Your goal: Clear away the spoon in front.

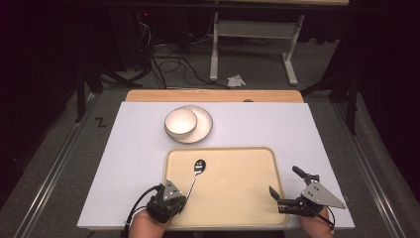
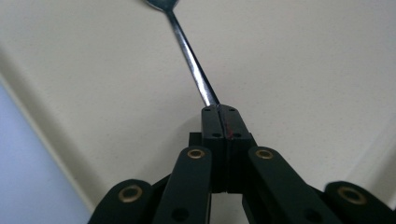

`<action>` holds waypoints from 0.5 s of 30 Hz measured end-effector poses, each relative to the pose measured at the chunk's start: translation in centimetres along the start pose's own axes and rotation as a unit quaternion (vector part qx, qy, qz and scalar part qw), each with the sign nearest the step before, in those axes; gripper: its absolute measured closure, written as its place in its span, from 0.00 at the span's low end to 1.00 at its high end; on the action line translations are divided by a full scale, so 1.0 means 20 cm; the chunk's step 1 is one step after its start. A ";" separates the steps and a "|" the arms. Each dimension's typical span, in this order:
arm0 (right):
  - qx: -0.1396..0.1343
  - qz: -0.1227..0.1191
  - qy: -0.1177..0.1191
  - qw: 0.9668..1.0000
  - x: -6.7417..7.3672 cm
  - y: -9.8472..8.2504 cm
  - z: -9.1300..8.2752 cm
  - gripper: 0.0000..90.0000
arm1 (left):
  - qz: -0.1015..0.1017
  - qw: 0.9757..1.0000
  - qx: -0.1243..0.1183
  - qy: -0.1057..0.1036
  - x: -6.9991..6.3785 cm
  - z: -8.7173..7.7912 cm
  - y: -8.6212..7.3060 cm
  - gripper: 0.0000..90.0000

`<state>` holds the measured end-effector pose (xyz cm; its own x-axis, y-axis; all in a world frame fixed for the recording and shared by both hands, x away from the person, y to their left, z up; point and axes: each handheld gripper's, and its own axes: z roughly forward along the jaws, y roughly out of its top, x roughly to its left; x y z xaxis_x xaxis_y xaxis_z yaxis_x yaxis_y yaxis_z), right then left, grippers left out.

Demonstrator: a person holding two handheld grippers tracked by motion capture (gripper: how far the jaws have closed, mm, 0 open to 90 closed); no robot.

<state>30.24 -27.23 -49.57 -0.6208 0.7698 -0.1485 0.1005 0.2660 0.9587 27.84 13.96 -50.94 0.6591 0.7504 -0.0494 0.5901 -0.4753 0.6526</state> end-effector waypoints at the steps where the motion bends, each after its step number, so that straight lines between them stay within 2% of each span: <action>1: 0.000 -0.001 0.000 1.000 0.00 0.00 0.00 0.01 | 0.003 1.000 0.000 -0.002 -0.01 0.00 0.00 1.00; 6: 0.001 -0.002 0.000 1.000 0.00 0.00 0.00 0.01 | 0.013 1.000 0.001 -0.015 -0.05 0.02 0.02 1.00; 9: 0.000 -0.002 0.000 1.000 0.00 0.00 0.00 0.01 | 0.017 1.000 -0.001 -0.013 -0.06 0.03 0.04 1.00; 11: 0.000 -0.001 -0.002 1.000 0.00 0.00 0.00 0.01 | 0.016 1.000 -0.008 0.000 -0.04 0.05 0.09 1.00; 12: 0.000 -0.002 -0.002 1.000 0.00 0.00 0.00 0.01 | 0.007 1.000 -0.017 0.001 -0.02 0.06 0.12 1.00; 13: 0.000 -0.003 -0.002 1.000 0.00 0.00 0.00 0.01 | 0.007 1.000 -0.017 0.001 -0.02 0.06 0.12 1.00; 14: -0.001 -0.003 -0.002 1.000 0.00 0.00 0.00 0.01 | 0.008 1.000 -0.025 0.009 -0.01 0.08 0.20 1.00; 15: -0.001 -0.004 -0.002 1.000 0.00 0.00 0.00 0.01 | 0.006 1.000 -0.025 0.012 0.00 0.11 0.23 1.00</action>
<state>30.26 -27.28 -49.56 -0.6189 0.7698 -0.1563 0.0944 0.2705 0.9581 31.59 10.64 -49.55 0.6549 0.7553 -0.0240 0.5579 -0.4619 0.6895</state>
